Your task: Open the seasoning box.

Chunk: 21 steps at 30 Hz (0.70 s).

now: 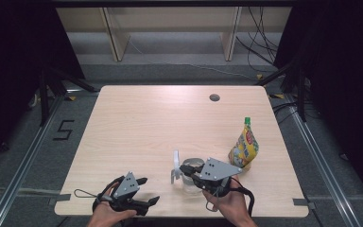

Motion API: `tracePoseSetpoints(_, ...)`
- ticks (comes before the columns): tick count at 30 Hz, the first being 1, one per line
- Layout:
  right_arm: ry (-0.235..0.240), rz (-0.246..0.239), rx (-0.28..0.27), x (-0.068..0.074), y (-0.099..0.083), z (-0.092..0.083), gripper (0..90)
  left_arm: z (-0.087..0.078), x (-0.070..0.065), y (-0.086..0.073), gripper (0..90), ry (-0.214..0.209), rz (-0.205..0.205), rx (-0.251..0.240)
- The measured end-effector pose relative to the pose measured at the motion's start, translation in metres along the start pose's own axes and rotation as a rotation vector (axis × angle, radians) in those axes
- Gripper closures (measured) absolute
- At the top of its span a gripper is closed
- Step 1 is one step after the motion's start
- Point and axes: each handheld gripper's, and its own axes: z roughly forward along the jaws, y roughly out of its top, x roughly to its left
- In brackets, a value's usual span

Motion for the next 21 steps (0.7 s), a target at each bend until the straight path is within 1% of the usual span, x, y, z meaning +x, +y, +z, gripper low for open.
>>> tracePoseSetpoints(2, 0.003, 0.002, 0.003, 0.001, 0.0, 0.001, 88.8, 0.0, 0.0, 0.0, 23.8, -0.001, -0.004, -0.001)
tracePoseSetpoints(4, 0.006, -0.005, -0.001, 0.001, 0.001, 0.002, 88.4, -0.001, 0.0, 0.0, 23.8, 0.007, 0.01, -0.002)
tracePoseSetpoints(6, 0.005, 0.014, 0.001, 0.001, 0.001, 0.0, 86.9, -0.001, 0.0, 0.0, 23.7, 0.01, 0.01, 0.004)
tracePoseSetpoints(7, 0.003, 0.015, -0.001, 0.0, 0.0, -0.001, 85.8, -0.002, 0.002, 0.001, 23.7, 0.017, 0.024, 0.018)
tracePoseSetpoints(8, -0.004, 0.027, -0.006, -0.002, -0.002, -0.004, 82.8, 0.0, 0.0, 0.0, 23.6, 0.006, 0.001, -0.005)
tracePoseSetpoints(9, -0.004, 0.027, -0.006, -0.002, -0.002, -0.004, 82.8, -0.001, 0.0, 0.0, 23.6, 0.009, 0.002, -0.001)
tracePoseSetpoints(11, -0.007, 0.041, -0.009, -0.004, -0.006, -0.008, 77.7, 0.0, 0.0, -0.001, 23.3, 0.01, 0.0, -0.001)
tracePoseSetpoints(12, -0.013, 0.067, -0.007, -0.005, -0.012, -0.013, 72.2, 0.0, 0.0, -0.001, 22.9, 0.014, -0.002, -0.006)
tracePoseSetpoints(13, -0.013, 0.067, -0.007, -0.005, -0.012, -0.013, 72.2, 0.0, -0.001, -0.001, 22.9, 0.015, -0.003, -0.008)
tracePoseSetpoints(15, -0.018, 0.085, 0.015, -0.005, -0.018, -0.02, 65.2, 0.0, -0.001, -0.001, 22.6, 0.017, 0.002, 0.002)
tracePoseSetpoints(16, -0.037, 0.084, 0.028, -0.005, -0.025, -0.027, 59.5, 0.0, -0.001, -0.001, 22.5, 0.017, 0.003, 0.001)
tracePoseSetpoints(17, -0.037, 0.084, 0.028, -0.005, -0.025, -0.027, 59.5, 0.0, -0.001, 0.0, 22.5, 0.015, 0.004, 0.007)
tracePoseSetpoints(19, -0.058, 0.098, 0.028, -0.004, -0.031, -0.037, 56.0, 0.0, -0.001, -0.001, 22.5, 0.015, 0.003, 0.006)
tracePoseSetpoints(21, -0.058, 0.102, 0.031, -0.003, -0.037, -0.044, 54.5, 0.0, -0.001, -0.001, 22.5, 0.023, -0.003, -0.005)
